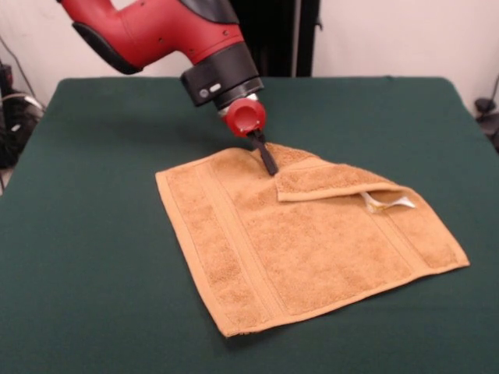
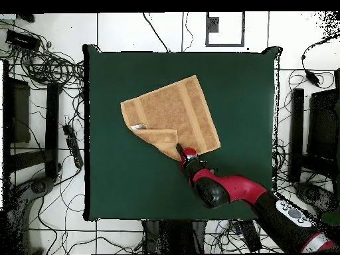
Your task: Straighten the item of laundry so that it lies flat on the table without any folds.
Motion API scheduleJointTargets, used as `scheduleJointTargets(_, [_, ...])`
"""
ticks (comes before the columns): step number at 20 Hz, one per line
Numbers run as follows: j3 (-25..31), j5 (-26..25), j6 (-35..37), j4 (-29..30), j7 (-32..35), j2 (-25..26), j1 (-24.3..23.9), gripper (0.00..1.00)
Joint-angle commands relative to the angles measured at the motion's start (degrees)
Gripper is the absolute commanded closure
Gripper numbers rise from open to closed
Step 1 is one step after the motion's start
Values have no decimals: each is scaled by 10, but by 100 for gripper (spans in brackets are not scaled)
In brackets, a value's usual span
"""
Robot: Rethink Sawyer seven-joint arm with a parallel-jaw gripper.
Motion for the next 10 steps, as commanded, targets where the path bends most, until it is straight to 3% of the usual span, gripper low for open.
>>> scheduleJointTargets(1, [-62, 10, 44, -120, 135, 25, 25, 100])
scheduleJointTargets(10, [-68, 13, 51, -120, 133, 16, 31, 100])
